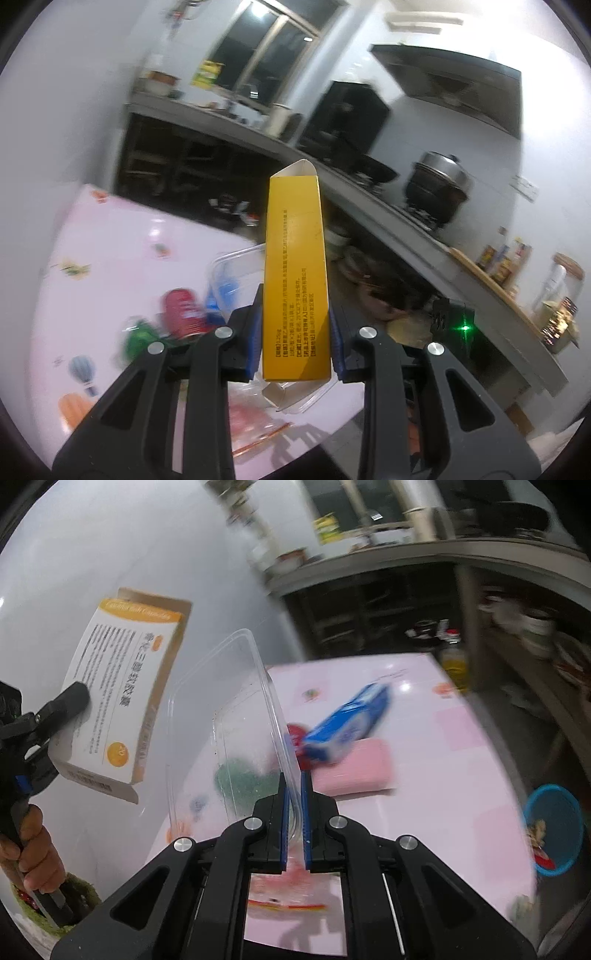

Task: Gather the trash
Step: 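Carry the yellow box and clear container to the blue wastebasket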

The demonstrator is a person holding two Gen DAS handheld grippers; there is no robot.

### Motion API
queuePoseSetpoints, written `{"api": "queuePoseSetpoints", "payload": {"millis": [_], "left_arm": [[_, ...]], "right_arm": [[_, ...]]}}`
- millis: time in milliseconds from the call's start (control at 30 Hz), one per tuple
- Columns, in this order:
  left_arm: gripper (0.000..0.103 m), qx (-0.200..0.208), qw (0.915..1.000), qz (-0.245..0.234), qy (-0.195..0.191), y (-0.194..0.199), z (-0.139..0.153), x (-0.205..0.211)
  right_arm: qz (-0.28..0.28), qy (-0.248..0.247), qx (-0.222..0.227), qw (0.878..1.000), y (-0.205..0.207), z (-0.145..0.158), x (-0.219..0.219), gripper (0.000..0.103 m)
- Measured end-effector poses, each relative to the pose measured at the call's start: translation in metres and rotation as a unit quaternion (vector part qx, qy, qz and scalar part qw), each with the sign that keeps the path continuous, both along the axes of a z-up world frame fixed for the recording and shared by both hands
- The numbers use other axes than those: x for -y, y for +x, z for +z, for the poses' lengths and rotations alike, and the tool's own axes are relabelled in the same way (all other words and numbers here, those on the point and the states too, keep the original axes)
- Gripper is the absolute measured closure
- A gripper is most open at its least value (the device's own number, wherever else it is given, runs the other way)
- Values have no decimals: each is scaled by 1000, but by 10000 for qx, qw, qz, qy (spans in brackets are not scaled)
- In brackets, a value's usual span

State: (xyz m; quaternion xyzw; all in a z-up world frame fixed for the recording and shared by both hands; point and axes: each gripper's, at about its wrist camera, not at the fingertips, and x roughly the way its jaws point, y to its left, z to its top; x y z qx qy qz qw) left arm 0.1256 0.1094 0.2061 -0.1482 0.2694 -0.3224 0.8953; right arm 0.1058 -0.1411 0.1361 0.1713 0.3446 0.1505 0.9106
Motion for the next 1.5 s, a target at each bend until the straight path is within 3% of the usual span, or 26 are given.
{"api": "queuePoseSetpoints", "payload": {"millis": [167, 333, 600, 767, 900, 1033, 1267, 1400, 1500], "left_arm": [[75, -21, 9977, -674, -99, 12, 3, 62], [75, -273, 9912, -1287, -139, 27, -6, 130], [75, -849, 9767, -1938, 352, 51, -49, 251], [75, -1154, 9653, -2218, 757, 64, -79, 323], [75, -1674, 9468, -2468, 1211, 82, -115, 376], [75, -2425, 9176, -2536, 1867, 104, -173, 436], [74, -2994, 8772, -2428, 2862, 132, -266, 508], [74, -3088, 8625, -2473, 3156, 142, -300, 540], [74, -3117, 8605, -2431, 3214, 153, -316, 563]], "right_arm": [[-876, 82, 92, 9961, -32, 6, 70, 97], [-1699, 266, -41, 9851, -62, -10, 142, 97], [-2683, 578, -699, 9591, -98, -74, 233, 97], [-3198, 813, -1203, 9363, -117, -124, 280, 97], [-3632, 1119, -1640, 9103, -131, -174, 317, 97], [-4020, 1512, -2137, 8774, -134, -234, 347, 97], [-4597, 1933, -2698, 8237, -128, -310, 377, 97], [-4872, 2080, -2797, 8007, -115, -335, 394, 97], [-5088, 2160, -2806, 7847, -95, -347, 411, 96]]}}
